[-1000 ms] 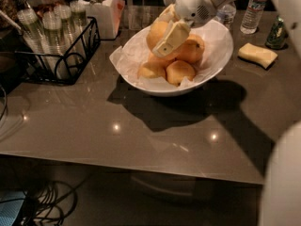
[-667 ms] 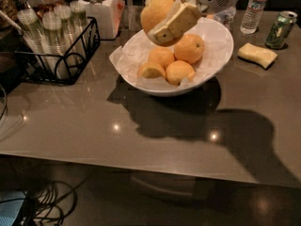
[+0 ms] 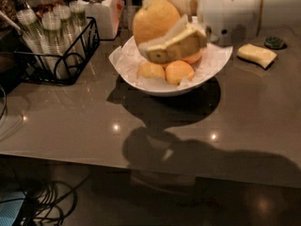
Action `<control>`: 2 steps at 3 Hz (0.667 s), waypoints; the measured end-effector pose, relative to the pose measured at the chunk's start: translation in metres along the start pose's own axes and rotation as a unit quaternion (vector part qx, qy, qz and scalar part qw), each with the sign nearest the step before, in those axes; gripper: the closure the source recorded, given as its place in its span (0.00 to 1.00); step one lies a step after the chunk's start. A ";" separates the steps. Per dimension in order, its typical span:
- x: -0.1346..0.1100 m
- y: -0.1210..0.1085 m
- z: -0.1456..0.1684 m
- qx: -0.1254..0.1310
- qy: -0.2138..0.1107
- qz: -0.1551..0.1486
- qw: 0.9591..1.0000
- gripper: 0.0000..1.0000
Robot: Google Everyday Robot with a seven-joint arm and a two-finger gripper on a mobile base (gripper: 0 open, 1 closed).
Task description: Pick orange from white bowl
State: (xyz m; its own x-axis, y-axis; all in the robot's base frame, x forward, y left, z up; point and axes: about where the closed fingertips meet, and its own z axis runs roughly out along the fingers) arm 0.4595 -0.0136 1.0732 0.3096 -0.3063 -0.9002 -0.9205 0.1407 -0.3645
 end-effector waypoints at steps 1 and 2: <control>0.027 0.017 -0.020 0.016 0.009 0.043 0.999 1.00; 0.014 0.009 -0.009 -0.004 0.010 0.022 1.000 1.00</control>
Offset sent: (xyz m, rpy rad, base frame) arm 0.0074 0.0054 0.0019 -0.0303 0.0105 0.0513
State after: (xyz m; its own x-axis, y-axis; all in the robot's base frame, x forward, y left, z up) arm 0.4537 -0.0248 1.0590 0.2639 -0.3188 -0.9103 -0.9350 0.1472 -0.3226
